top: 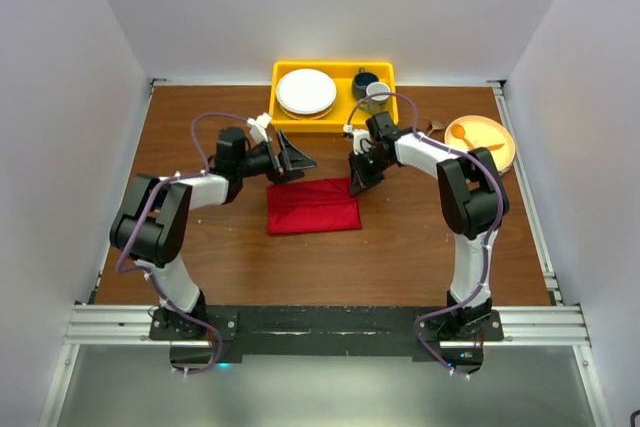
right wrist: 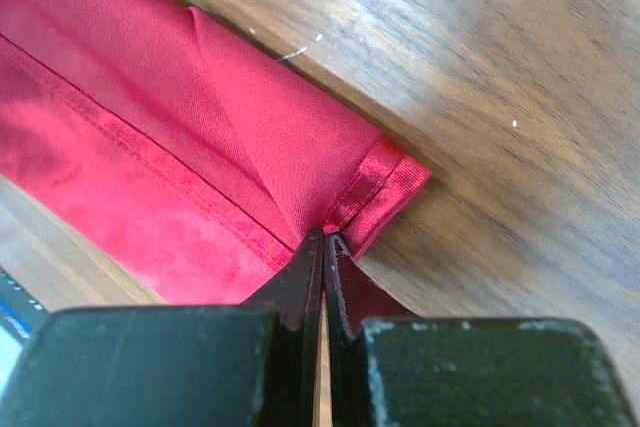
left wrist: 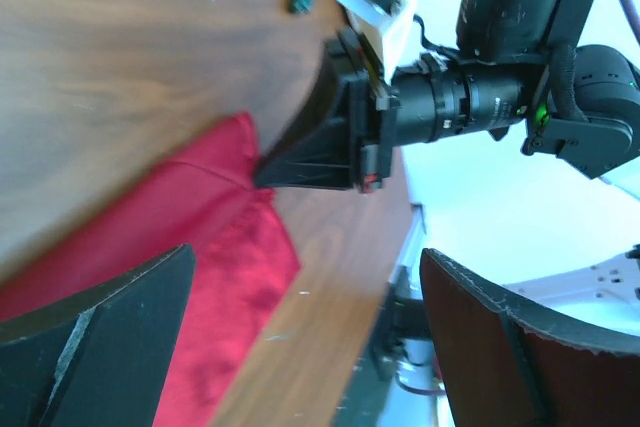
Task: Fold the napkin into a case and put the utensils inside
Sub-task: Smooth out the 2/3-rectangle-folded napkin at the center of the board.
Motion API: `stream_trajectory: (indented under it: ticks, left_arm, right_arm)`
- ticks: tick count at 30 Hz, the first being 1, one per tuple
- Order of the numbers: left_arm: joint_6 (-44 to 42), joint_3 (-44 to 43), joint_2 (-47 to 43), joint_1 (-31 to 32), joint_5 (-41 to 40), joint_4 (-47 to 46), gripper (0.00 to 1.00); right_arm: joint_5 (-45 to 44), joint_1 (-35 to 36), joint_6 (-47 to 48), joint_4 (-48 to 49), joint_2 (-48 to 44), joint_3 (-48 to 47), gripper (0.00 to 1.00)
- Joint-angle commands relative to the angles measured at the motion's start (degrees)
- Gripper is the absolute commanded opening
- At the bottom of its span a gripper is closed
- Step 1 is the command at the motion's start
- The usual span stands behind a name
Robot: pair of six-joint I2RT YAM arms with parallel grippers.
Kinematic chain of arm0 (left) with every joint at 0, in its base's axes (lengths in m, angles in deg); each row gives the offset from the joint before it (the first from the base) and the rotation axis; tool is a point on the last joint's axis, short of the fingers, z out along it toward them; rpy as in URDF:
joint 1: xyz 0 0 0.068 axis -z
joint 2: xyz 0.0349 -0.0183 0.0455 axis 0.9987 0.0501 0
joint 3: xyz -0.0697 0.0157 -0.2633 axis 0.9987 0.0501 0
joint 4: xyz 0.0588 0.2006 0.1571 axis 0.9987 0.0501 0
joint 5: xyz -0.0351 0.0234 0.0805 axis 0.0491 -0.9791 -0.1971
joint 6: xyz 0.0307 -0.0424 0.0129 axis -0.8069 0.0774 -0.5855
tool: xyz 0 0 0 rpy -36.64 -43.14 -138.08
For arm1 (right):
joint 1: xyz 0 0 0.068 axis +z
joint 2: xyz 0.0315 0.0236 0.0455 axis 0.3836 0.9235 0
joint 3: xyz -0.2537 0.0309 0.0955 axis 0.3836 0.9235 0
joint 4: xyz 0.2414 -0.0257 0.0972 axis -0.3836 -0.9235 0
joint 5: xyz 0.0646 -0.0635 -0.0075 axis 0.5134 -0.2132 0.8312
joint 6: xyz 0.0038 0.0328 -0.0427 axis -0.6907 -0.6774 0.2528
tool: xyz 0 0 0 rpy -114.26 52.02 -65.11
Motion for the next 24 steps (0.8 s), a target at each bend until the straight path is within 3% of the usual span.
stream_trajectory:
  ticks: [1, 5, 6, 7, 13, 16, 24]
  left_arm:
    - [9.8, -2.3, 3.2, 3.9, -2.1, -10.7, 1.00]
    - [11.6, -1.8, 5.5, 5.8, -6.0, -12.5, 0.99]
    - [11.5, -1.5, 5.6, 6.4, -8.5, -12.1, 0.94]
    - [12.4, -1.1, 6.2, 6.8, -9.0, -13.2, 0.79]
    - [13.6, -3.9, 10.2, 8.9, -8.1, -16.0, 0.17]
    - [14.7, -5.4, 12.2, 10.2, -7.8, -16.2, 0.09]
    - [14.3, -10.9, 18.4, 13.1, -9.6, -13.6, 0.03]
  right_arm:
    - [-5.4, 1.4, 4.1, 2.3, -0.5, 3.3, 0.00]
    - [-6.0, 1.5, 4.7, 4.4, -1.1, 5.7, 0.02]
    - [-6.0, 1.6, 4.2, 5.1, -1.2, 6.5, 0.02]
    - [-5.8, 1.5, 3.1, 5.5, -1.4, 6.9, 0.02]
    - [-4.8, 2.1, 3.1, 9.2, -2.6, 11.7, 0.03]
    - [-4.3, 2.1, 2.5, 10.7, -3.1, 13.7, 0.04]
    - [-4.0, 2.3, 2.4, 10.4, -2.4, 13.1, 0.05]
